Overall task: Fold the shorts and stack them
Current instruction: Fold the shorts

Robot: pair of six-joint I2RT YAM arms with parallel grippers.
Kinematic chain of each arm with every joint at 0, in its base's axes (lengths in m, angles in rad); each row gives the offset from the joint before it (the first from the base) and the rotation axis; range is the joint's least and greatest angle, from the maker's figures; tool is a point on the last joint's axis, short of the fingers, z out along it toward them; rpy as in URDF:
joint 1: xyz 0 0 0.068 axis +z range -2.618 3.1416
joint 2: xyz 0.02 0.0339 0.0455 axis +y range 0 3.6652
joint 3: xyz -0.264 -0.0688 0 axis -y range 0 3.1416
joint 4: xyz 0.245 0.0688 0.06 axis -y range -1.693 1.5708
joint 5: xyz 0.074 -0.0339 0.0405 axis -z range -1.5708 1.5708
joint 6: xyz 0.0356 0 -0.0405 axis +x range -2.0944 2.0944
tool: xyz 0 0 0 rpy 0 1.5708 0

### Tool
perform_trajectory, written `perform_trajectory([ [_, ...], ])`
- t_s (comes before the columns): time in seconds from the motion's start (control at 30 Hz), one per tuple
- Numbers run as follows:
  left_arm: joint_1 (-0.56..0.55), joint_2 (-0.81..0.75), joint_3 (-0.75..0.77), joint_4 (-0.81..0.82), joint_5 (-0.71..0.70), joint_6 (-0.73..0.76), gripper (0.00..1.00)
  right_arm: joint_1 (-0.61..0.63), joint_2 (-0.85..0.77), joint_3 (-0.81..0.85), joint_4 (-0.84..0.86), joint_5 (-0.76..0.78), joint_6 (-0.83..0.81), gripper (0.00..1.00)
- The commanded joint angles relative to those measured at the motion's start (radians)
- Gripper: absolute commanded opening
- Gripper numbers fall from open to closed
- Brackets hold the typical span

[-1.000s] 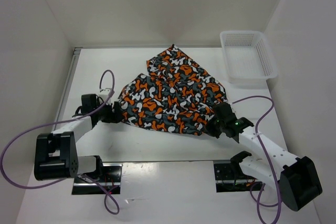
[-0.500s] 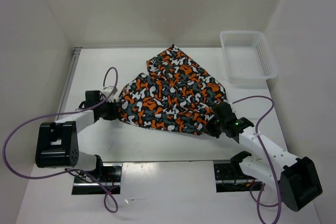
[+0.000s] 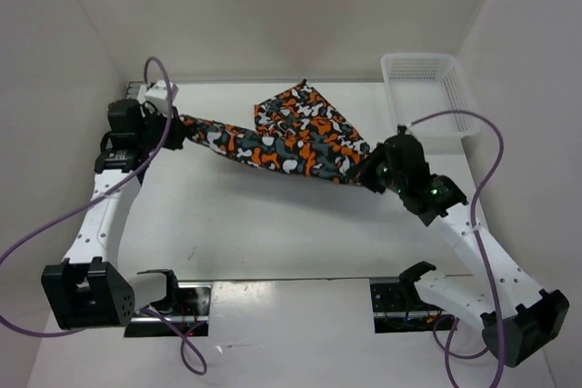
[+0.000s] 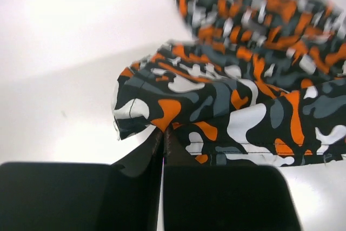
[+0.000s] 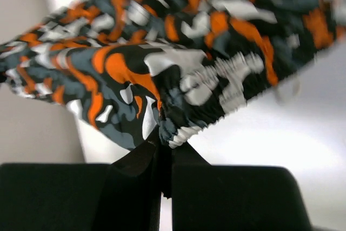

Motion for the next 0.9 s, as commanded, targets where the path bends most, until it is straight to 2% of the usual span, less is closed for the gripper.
perform_trajectory([
  [0.0, 0.037, -0.052, 0.155, -0.001, 0.1, 0.005, 0.0, -0.014, 0.005, 0.23, -0.048, 0.013, -0.205, 0.0],
  [0.23, 0.146, -0.087, 0.453, 0.022, 0.249, 0.005, 0.0, -0.014, 0.037, 0.689, -0.255, -0.098, -0.424, 0.0],
  [0.27, 0.157, -0.098, 0.534, 0.031, 0.26, 0.005, 0.0, -0.014, 0.048, 0.789, -0.28, -0.13, -0.441, 0.0],
  [0.37, 0.186, -0.098, 0.66, -0.002, 0.279, 0.005, 0.0, -0.014, 0.081, 0.955, -0.346, -0.228, -0.496, 0.0],
  [0.43, 0.195, -0.098, 0.806, -0.037, 0.256, 0.005, 0.0, -0.014, 0.081, 1.037, -0.359, -0.283, -0.518, 0.0],
  [0.63, 0.195, -0.067, 1.145, -0.155, 0.19, 0.005, 0.0, -0.014, 0.046, 1.096, -0.335, -0.476, -0.486, 0.0],
  [0.77, 0.195, -0.046, 1.172, -0.165, 0.19, 0.005, 0.0, -0.014, -0.01, 0.993, -0.289, -0.451, -0.394, 0.0],
  [0.87, 0.195, -0.027, 1.052, -0.102, 0.231, 0.005, 0.0, 0.012, -0.05, 0.819, -0.213, -0.36, -0.332, 0.0],
])
